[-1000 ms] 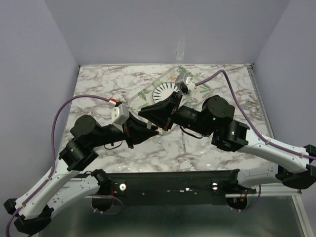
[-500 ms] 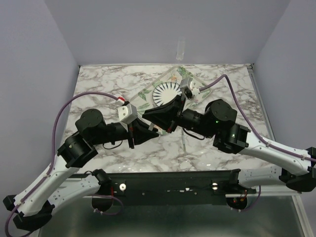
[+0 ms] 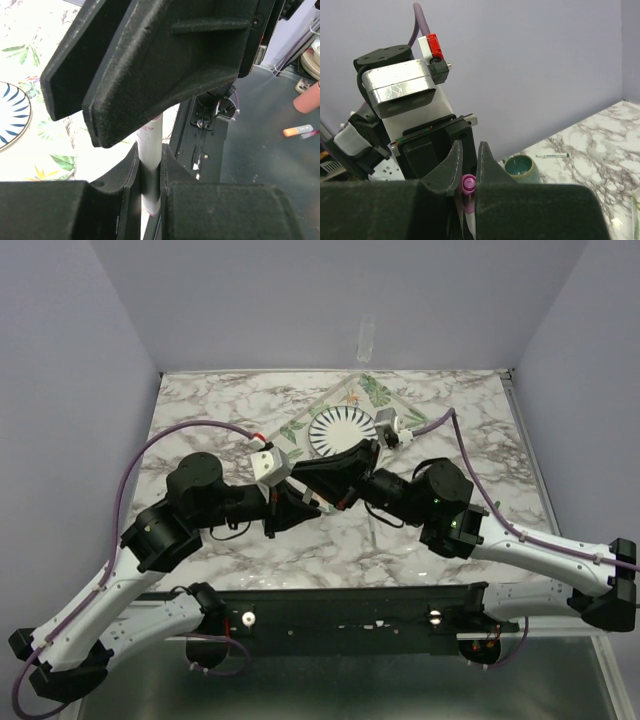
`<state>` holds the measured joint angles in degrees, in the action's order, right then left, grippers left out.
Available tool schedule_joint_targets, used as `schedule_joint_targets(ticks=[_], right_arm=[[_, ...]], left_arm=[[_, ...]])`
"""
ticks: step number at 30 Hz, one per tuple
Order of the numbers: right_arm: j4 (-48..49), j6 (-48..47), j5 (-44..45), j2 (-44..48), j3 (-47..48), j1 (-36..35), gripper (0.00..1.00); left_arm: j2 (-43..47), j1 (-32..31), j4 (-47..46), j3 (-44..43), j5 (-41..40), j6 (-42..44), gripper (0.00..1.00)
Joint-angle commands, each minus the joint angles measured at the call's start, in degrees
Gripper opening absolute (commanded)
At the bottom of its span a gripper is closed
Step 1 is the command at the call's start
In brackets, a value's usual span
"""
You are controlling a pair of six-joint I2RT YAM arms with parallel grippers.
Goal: Insert the pens into the pen caps
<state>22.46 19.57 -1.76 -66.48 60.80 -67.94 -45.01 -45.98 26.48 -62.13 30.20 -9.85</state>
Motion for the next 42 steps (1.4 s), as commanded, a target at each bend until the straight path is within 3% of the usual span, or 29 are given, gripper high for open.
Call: schedule_joint_targets(ticks=[1, 8, 12, 17, 20, 25, 29, 36, 42], right_arm=[[-16.3, 2.8, -12.4, -8.5, -4.9, -3.4, 0.01], [-35.2, -5.8, -11.7, -8.2, -1.5, -3.4, 0.01], [-39.8, -7.1, -16.2, -9.4, -1.9, -3.4, 0.01], [-35.0, -16.1, -20.2, -6.1, -7.6, -3.8, 0.01], [-34.0, -18.0, -15.5, -4.3, -7.2, -3.7, 0.01], [-29.3, -19.7, -18.5, -3.0, -10.0, -3.7, 0.01], [-23.5, -11.2, -24.9, -5.5, -9.6, -3.7, 0.01], [-31.2, 4.4, -19.3, -9.0, -4.6, -4.2, 0.01], [-43.2, 8.8, -7.4, -12.3, -0.3, -6.8, 0.01]], left_arm=[[-2.7, 0.4, -20.0, -9.0, -4.9, 0.5, 0.00], [-3.9, 0.3, -15.3, -12.7, -6.5, 3.2, 0.00], [-4.3, 0.4, -12.4, -14.8, -6.9, 4.7, 0.00], [-3.8, 0.4, -14.6, -14.9, -1.5, 4.1, 0.00], [-3.7, 0.4, -17.5, -14.1, 1.8, 2.7, 0.00], [-3.0, 0.4, -19.9, -14.4, 2.6, 2.1, 0.00], [-2.9, 0.4, -20.6, -14.9, 1.5, 1.8, 0.00], [-2.7, 0.4, -13.0, -18.6, -7.5, 5.5, 0.00], [-4.8, 0.4, -7.0, -21.2, -11.9, 8.4, 0.00]])
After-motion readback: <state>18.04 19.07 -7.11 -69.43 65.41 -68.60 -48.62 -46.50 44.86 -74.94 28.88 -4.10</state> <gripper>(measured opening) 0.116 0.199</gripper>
